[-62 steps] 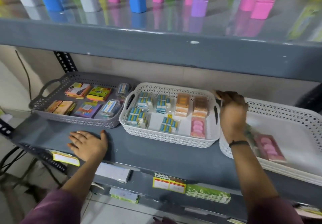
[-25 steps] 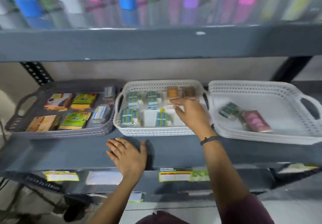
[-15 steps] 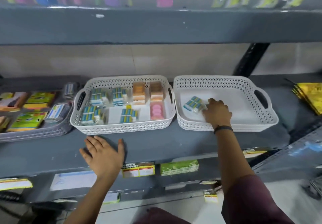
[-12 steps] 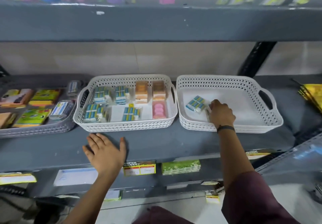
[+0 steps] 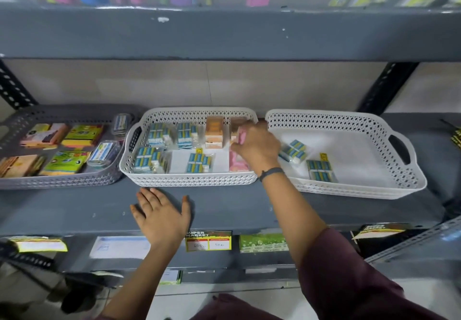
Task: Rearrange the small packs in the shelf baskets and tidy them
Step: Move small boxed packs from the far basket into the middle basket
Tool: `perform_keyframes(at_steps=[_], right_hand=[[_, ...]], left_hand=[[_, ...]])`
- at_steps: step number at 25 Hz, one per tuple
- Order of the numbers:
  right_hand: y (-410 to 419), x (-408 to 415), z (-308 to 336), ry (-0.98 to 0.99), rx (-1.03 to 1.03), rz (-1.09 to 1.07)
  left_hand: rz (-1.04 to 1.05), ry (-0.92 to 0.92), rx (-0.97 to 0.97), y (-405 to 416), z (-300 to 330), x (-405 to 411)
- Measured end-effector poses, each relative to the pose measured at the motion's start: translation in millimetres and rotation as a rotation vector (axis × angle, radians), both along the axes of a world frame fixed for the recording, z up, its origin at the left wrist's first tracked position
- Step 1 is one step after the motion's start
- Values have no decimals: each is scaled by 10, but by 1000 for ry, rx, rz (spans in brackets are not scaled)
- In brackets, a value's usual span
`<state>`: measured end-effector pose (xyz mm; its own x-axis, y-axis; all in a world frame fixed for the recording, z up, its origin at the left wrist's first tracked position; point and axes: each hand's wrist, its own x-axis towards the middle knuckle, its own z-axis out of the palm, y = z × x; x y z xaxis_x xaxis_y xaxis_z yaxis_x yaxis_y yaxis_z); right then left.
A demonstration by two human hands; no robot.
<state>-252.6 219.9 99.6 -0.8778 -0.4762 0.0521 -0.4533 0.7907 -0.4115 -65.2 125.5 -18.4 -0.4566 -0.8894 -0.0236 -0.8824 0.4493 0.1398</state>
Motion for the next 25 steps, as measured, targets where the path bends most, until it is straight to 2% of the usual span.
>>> perform_keyframes(at_steps=[3, 6, 7, 9, 11, 12, 13, 15, 17, 18, 25], right_hand=[[-168, 37, -227, 34, 144, 56], [-216, 21, -341, 26, 177, 73], [-214, 9, -341, 50, 143, 71], [-146, -68, -279, 200, -60, 15], [42, -259, -196, 413, -298, -120], [168, -394, -185, 449, -340, -196], [307, -551, -210, 403, -293, -251], [565, -859, -346, 110, -5, -275], [737, -1045, -472, -199, 251, -189], [782, -1093, -516, -280, 302, -145], [800, -1125, -575, -232, 132, -137]], left_hand=[[-2, 1, -7, -1, -8, -8], [-2, 5, -19, -8, -26, -16], [-2, 12, -21, -10, -32, -15], [-1, 22, -24, -10, -42, -15], [-1, 22, -25, -15, -50, -21], [-2, 20, -23, -18, -53, -22], [-4, 17, -19, -18, -53, -20], [-7, 15, -20, -20, -58, -15], [-8, 26, -20, -23, -60, -12], [-8, 32, -18, -22, -63, -14], [-6, 8, -31, -31, -74, -11]])
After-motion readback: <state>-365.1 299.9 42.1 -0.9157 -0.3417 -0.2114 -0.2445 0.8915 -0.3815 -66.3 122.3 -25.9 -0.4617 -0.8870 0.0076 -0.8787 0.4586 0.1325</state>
